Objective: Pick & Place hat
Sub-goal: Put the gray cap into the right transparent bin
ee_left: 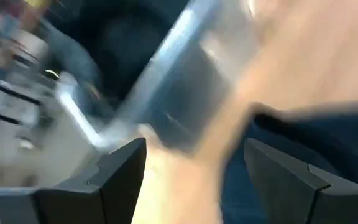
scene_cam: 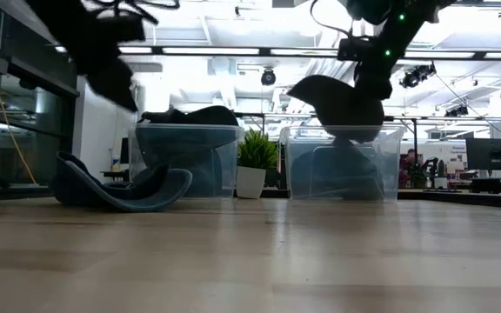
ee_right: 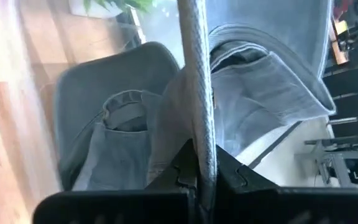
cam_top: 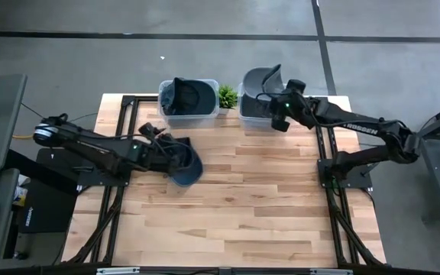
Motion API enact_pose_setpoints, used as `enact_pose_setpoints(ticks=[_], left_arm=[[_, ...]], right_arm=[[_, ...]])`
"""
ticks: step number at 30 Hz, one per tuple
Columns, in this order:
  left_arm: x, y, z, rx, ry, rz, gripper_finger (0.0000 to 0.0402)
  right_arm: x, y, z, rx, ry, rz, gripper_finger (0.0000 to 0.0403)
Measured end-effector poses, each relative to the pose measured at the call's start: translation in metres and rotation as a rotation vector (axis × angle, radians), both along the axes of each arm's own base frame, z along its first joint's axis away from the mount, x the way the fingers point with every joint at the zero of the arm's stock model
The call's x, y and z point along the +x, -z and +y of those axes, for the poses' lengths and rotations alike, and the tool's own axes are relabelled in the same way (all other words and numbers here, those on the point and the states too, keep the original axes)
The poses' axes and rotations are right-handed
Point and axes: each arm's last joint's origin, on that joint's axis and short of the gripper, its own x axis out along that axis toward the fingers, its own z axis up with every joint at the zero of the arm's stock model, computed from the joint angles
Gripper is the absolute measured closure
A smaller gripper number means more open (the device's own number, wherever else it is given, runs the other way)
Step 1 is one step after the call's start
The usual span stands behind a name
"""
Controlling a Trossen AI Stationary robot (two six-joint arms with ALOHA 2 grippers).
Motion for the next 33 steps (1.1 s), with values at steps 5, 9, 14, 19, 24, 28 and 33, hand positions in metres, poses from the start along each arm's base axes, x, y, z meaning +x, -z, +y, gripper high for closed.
enact_pose_setpoints(ticks=[5, 9, 14, 19, 24, 28, 33], left_arm=[[0.001, 0.016, -0.003, -0.123, 0.086, -0.197, 0.0134], [0.002, 0.024, -0.004, -0.194, 0.137, -0.314, 0.0134], [0.009, 0.027, -0.007, -0.257, 0.214, -0.432, 0.0134], [0.013, 0.024, -0.009, -0.290, 0.249, -0.514, 0.0134], [0.016, 0.019, -0.011, -0.323, 0.281, -0.572, 0.0134], [0.018, 0.017, -0.011, -0.340, 0.302, -0.599, 0.0134], [0.018, 0.017, -0.012, -0.346, 0.308, -0.598, 0.0134]], right_arm=[[-0.002, 0.004, -0.011, 0.039, -0.020, 0.013, 0.0401], [0.000, 0.012, -0.015, 0.076, -0.029, 0.040, 0.0401], [0.003, 0.023, -0.019, 0.117, -0.027, 0.091, 0.0399], [0.006, 0.033, -0.021, 0.154, -0.017, 0.130, 0.0401], [0.004, 0.037, -0.022, 0.195, -0.004, 0.142, 0.0380], [0.004, 0.037, -0.021, 0.203, 0.009, 0.137, 0.0340], [0.004, 0.038, -0.020, 0.243, -0.012, 0.121, 0.0297]])
